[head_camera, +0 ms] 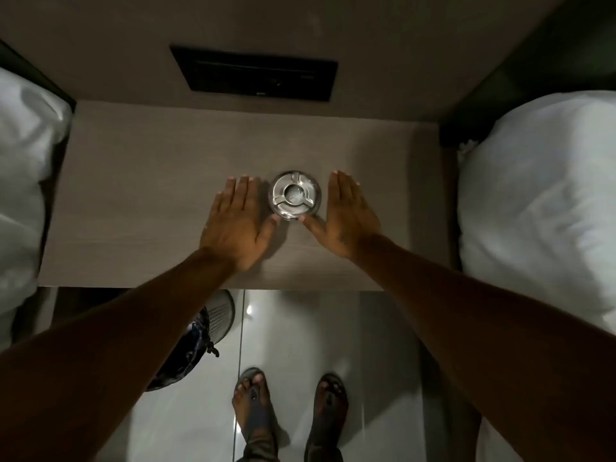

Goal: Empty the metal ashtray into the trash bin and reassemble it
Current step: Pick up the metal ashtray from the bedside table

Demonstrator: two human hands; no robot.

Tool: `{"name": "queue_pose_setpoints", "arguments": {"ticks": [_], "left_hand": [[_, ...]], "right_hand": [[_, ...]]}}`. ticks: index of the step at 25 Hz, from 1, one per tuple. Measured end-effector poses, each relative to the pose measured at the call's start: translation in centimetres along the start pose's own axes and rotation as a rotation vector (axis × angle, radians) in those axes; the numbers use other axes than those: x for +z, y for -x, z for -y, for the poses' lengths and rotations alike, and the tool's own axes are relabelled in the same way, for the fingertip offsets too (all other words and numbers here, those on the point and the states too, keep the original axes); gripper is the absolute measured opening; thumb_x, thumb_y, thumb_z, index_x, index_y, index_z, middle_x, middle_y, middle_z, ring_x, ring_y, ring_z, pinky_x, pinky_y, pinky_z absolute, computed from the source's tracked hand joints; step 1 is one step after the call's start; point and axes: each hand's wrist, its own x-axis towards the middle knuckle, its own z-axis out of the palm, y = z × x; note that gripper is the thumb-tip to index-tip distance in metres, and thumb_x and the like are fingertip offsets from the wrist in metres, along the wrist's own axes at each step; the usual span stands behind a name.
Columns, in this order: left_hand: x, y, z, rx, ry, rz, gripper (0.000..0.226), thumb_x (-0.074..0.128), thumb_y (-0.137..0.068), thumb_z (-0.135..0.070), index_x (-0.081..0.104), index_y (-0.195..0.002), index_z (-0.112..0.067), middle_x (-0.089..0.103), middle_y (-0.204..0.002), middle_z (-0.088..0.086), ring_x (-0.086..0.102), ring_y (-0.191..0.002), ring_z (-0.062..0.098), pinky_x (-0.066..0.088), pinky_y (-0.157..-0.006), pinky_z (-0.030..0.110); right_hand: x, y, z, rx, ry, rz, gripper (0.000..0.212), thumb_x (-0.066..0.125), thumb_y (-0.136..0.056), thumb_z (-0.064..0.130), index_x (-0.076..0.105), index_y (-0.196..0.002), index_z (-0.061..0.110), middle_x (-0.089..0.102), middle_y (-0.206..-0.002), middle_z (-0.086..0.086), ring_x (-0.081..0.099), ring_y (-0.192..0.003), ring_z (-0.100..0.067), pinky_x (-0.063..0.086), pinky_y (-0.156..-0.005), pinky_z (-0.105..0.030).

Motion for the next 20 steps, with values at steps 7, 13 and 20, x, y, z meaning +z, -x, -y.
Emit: {"name": "queue_pose_setpoints", "arguments": {"ticks": [7, 13, 20], "left_hand": [[1.5, -2.4, -0.5, -0.512, 1.244, -0.155, 0.064, 0.056, -0.079, -0.047, 0.057, -0.134, -0.016, 0.06, -0.137, 0.007, 0.055, -0.128, 0.023, 0.038, -0.117, 0.046], [1.4, -3.7, -0.6, -0.523, 1.367, -0.135, 0.011, 0.054, -0.087, -0.034, 0.06, -0.08, -0.027, 0.059, -0.092, -0.001, 0.056, -0.094, 0.017, 0.046, -0.089, 0.031], [1.8, -4.4, -1.0, -0.572, 1.542, -0.117, 0.031, 0.039, -0.104, -0.031, 0.062, -0.112, -0.011, 0.063, -0.11, 0.004, 0.061, -0.103, 0.017, 0.047, -0.094, 0.028]], "right_hand": [[0.7, -4.2, 2.1, -0.091, -0.094, 0.082, 0.134, 0.089, -0.057, 0.052, 0.014, -0.155, 0.001, 0.025, -0.161, -0.016, 0.024, -0.148, -0.031, 0.023, -0.12, -0.037], [1.8, -5.7, 1.8, -0.135, 0.029, 0.154, 0.126, 0.089, -0.056, 0.046, 0.02, -0.155, 0.009, 0.036, -0.152, -0.011, 0.038, -0.136, -0.031, 0.037, -0.108, -0.041], [1.9, -6.5, 2.2, -0.109, 0.01, 0.161, 0.109, 0.09, -0.051, 0.047, 0.037, -0.141, 0.013, 0.045, -0.137, -0.009, 0.045, -0.123, -0.028, 0.044, -0.092, -0.038]]}}
